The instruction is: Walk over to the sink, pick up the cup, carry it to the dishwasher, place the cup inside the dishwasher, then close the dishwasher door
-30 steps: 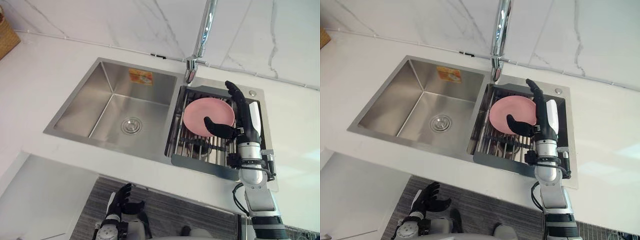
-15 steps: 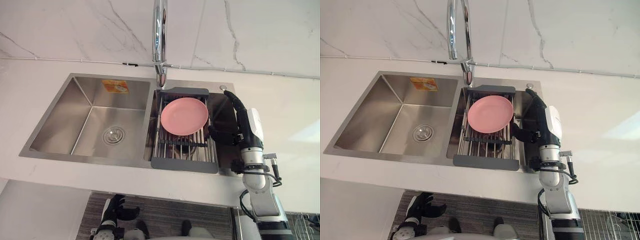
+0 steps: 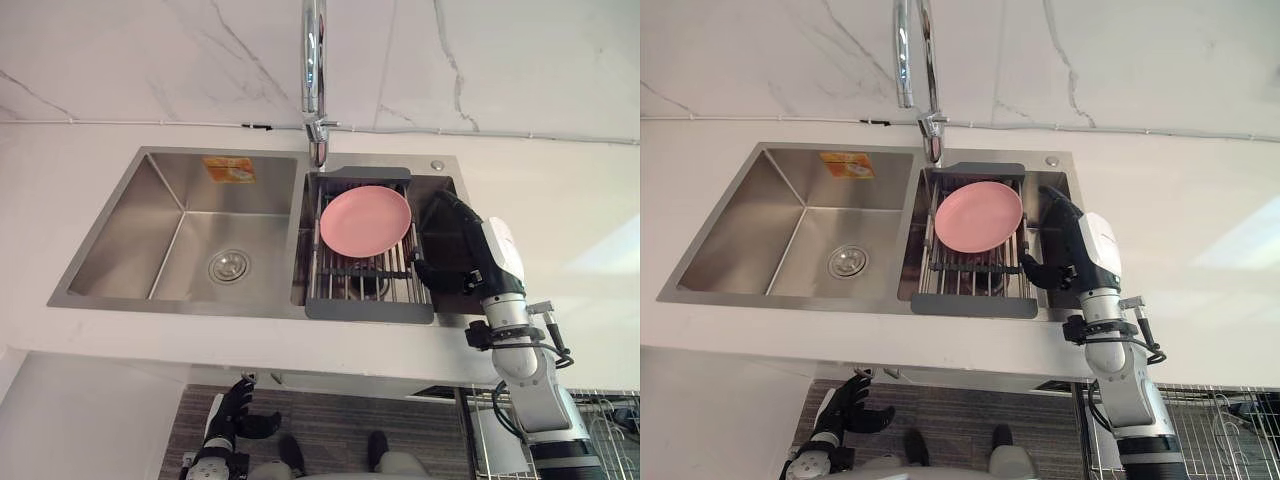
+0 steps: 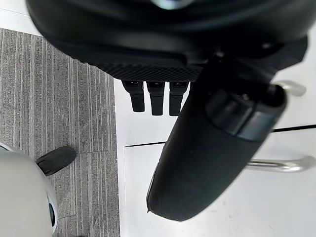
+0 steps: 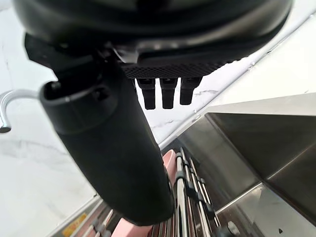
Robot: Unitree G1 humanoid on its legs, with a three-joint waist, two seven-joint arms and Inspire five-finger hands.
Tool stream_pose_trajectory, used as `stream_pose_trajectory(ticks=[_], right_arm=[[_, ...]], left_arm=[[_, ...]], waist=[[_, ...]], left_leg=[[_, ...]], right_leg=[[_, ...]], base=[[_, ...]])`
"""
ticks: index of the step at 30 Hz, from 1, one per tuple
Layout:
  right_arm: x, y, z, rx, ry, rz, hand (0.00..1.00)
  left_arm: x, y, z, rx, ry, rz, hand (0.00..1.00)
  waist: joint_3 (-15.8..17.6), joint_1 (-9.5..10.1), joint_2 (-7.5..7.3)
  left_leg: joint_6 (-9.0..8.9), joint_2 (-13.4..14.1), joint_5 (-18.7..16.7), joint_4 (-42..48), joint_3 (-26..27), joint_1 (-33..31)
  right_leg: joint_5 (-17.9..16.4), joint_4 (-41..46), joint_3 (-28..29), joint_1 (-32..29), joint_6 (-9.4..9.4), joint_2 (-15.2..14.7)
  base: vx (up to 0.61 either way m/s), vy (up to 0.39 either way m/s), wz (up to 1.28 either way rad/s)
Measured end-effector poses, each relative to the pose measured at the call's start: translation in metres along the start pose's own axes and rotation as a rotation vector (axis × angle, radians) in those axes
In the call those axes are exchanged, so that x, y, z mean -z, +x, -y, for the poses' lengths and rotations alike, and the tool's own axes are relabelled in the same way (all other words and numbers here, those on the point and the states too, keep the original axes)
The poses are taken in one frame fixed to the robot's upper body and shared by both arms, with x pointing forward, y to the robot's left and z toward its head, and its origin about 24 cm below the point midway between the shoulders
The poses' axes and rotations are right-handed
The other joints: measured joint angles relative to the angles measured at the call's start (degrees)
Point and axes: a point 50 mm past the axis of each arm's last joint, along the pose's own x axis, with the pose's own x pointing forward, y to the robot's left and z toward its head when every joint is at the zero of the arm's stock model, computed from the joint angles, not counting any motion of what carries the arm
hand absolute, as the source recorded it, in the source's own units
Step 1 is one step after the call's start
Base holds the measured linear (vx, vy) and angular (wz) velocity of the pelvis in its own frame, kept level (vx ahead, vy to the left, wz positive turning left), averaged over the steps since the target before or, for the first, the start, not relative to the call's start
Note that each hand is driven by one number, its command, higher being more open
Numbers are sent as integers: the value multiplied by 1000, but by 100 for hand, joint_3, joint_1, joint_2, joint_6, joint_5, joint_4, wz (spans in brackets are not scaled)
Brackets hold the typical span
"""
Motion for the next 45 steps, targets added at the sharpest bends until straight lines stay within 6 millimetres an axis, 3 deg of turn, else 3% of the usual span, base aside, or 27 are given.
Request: stream_pose_trajectory(ticks=[5, 15, 31, 32, 45], right_arm=[[6, 3, -8, -46, -12, -21, 90], [14, 18, -14, -72, -95, -47, 90], [14, 62, -3, 82, -210, -103, 90], [14, 63, -3, 86, -208, -107, 30], [12, 86, 7, 137, -203, -111, 30]], left_arm=[[11, -3, 3, 26, 5, -49, 90], [10, -2, 3, 28, 6, -46, 90], [5, 0, 3, 23, -13, -31, 90], [3, 1, 4, 25, -11, -27, 90], [-2, 4, 5, 12, -30, -8, 90]], waist=[[-37, 12, -2], [-37, 54, -3], [122, 92, 9], [152, 126, 19], [335, 189, 32]], left_leg=[[58, -83, 111, -182, -98, -28], [92, -140, 134, -183, -300, -149], [141, -196, 214, -195, -626, -321], [141, -196, 214, -216, -627, -321], [135, -199, 226, -221, -678, -328]], right_leg=[[50, -71, -99, -42, 44, -47], [71, -147, -277, -32, 69, -94], [77, -158, -485, -63, 76, -130], [77, -158, -485, -63, 76, -130], [78, -190, -548, -30, 76, -120]], base=[[-20, 36, 10], [10, 17, 10], [-2, 3, 6], [0, 0, 0], [5, -1, 2]])
